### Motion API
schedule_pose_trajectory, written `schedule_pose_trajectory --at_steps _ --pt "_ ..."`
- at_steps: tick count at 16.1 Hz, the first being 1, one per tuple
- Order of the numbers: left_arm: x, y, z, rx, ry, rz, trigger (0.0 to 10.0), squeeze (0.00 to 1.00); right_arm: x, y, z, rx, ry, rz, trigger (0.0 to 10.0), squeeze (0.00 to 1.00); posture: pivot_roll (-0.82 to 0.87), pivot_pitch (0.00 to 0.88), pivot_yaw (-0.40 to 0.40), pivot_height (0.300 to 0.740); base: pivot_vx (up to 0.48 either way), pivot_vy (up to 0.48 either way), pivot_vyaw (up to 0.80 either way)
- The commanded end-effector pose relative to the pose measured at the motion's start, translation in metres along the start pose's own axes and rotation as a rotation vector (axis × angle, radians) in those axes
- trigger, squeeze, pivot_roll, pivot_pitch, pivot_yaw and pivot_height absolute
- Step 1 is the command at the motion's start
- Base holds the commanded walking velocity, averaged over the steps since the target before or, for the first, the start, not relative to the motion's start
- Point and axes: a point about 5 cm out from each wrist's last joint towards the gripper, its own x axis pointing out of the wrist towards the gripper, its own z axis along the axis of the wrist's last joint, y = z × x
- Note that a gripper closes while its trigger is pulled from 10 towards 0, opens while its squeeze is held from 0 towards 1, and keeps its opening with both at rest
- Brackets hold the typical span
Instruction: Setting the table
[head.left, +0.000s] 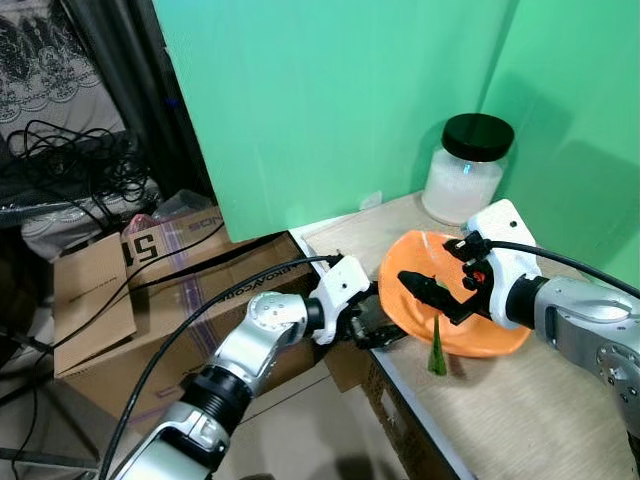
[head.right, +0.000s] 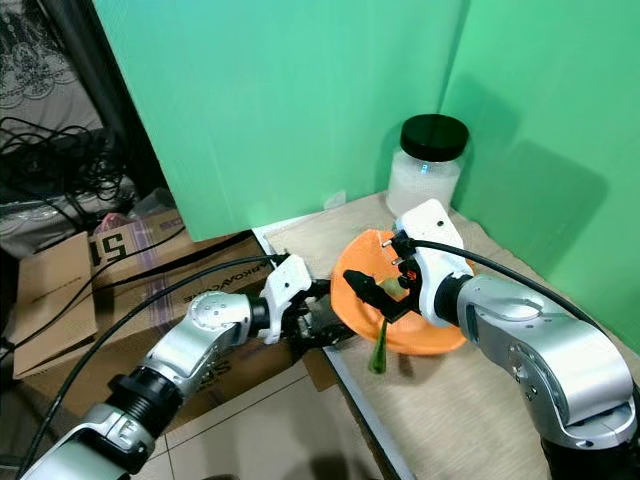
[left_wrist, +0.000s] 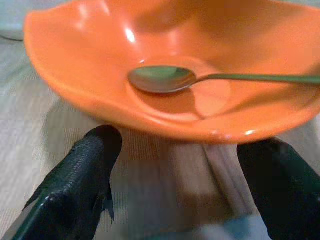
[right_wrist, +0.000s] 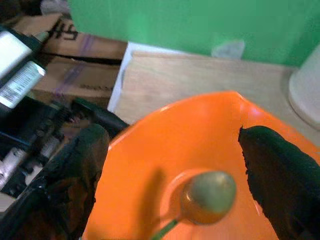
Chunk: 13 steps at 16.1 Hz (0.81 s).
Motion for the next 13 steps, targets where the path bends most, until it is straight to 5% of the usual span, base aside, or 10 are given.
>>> schedule_pose_trajectory --at_steps 1,6,10,11,13 --pt "-0.011 0.003 -0.008 0.033 0.038 0.025 10.0 0.0 -0.001 -0.002 -0.003 0.029 0.073 -0.038 10.0 0.0 -0.04 0.0 0.055 0.74 0.0 0.0 0.0" --pt "-0.023 0.004 -0.014 0.087 0.072 0.043 10.0 0.0 -0.002 0.001 -0.014 0.208 0.228 -0.021 10.0 0.0 -0.03 0.0 0.054 0.74 0.0 0.0 0.0" --pt "-0.039 0.008 -0.007 0.136 0.055 0.078 10.0 0.0 0.001 0.004 -0.03 0.252 0.309 -0.016 10.0 0.0 -0.03 0.0 0.046 0.74 0.0 0.0 0.0" --pt "-0.047 0.009 0.0 0.142 0.031 0.09 10.0 0.0 0.002 0.004 -0.032 0.259 0.319 -0.029 9.3 0.0 -0.02 0.0 0.043 0.74 0.0 0.0 0.0" --pt "-0.065 0.006 0.013 0.154 -0.007 0.084 10.0 0.0 0.004 0.003 -0.034 0.269 0.331 -0.043 2.8 0.0 -0.02 0.0 0.039 0.74 0.0 0.0 0.0"
